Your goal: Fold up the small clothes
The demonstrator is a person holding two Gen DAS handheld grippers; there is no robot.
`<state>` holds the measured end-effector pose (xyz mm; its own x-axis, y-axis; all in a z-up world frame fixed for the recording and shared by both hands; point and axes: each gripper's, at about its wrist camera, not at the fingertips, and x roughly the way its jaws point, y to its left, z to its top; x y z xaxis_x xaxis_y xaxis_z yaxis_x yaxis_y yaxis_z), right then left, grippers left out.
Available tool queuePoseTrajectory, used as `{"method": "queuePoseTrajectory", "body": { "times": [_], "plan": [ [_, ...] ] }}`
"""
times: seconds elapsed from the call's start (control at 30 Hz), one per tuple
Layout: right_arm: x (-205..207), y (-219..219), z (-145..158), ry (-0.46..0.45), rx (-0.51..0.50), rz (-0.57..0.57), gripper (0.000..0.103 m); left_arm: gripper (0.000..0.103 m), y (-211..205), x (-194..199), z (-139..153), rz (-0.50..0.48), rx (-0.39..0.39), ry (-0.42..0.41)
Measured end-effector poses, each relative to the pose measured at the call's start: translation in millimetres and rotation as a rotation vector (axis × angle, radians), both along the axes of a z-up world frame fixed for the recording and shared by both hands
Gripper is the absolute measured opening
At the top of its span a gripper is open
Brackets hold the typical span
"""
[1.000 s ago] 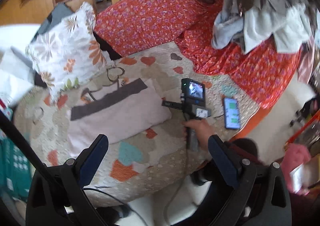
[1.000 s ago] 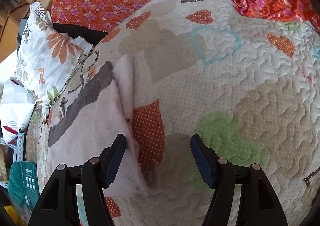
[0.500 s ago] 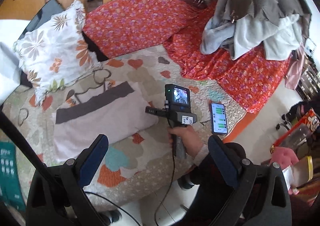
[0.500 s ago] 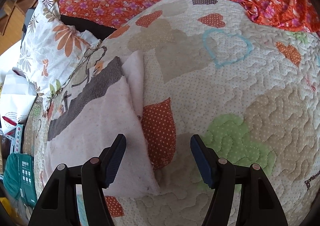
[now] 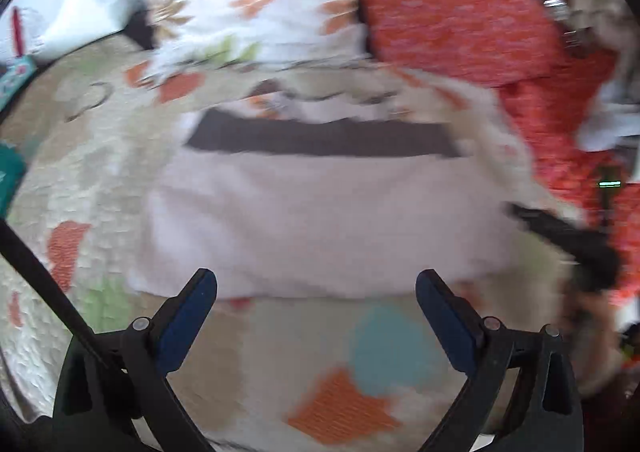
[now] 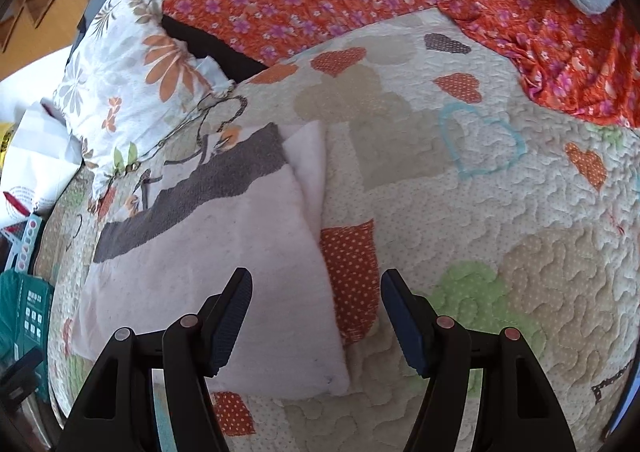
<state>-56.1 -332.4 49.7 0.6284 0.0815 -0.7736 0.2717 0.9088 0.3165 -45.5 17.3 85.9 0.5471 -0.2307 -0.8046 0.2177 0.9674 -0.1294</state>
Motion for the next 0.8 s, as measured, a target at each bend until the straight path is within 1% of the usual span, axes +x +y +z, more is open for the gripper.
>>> {"method": "queuePoseTrajectory", "body": {
  "times": [0.03,0.1,0.2,0.3,0.37,0.43,0.47,0.53,0.6,0.77,0.8],
  "plan": [
    [0.7,1.7,-0.7,0.002,-0.006,0.005,0.072,0.099,6.1,6.1,-13.7,0.027,0.035,0.013],
    [2.7,5.0,-2.5,0.006,-0.015,0.016,0.072,0.099,16.5,12.0,-36.2,0.057,0.062,0.037],
    [7.3,7.1,-6.4,0.015,-0.007,0.029,0.072,0.099,22.1,13.4,-60.4,0.067,0.079,0.076],
    [9.7,7.6,-8.7,0.021,0.005,0.034,0.072,0.099,27.1,11.8,-77.4,0.066,0.088,0.100],
    [12.0,7.8,-9.8,0.023,0.010,0.036,0.072,0.099,24.7,5.1,-80.2,0.054,0.118,0.069],
    [13.9,7.7,-11.0,0.026,0.018,0.035,0.072,0.099,18.1,-1.1,-82.9,0.030,0.172,0.037],
    [14.6,7.7,-11.4,0.027,0.024,0.036,0.072,0.100,17.0,-4.3,-84.0,0.026,0.180,0.018],
    [16.2,7.5,-12.5,0.030,0.039,0.040,0.072,0.103,21.0,-4.7,-86.4,0.033,0.164,0.012],
    [17.1,8.4,-12.8,0.032,0.041,0.046,0.072,0.103,21.5,-2.9,-87.8,0.031,0.156,0.012],
    [18.7,8.1,-13.5,0.034,0.039,0.046,0.072,0.103,17.6,-3.2,-88.1,0.036,0.181,0.002],
    [19.0,8.0,-14.3,0.036,0.041,0.045,0.072,0.103,17.3,-3.9,-87.2,0.038,0.185,0.011]
  ]
}}
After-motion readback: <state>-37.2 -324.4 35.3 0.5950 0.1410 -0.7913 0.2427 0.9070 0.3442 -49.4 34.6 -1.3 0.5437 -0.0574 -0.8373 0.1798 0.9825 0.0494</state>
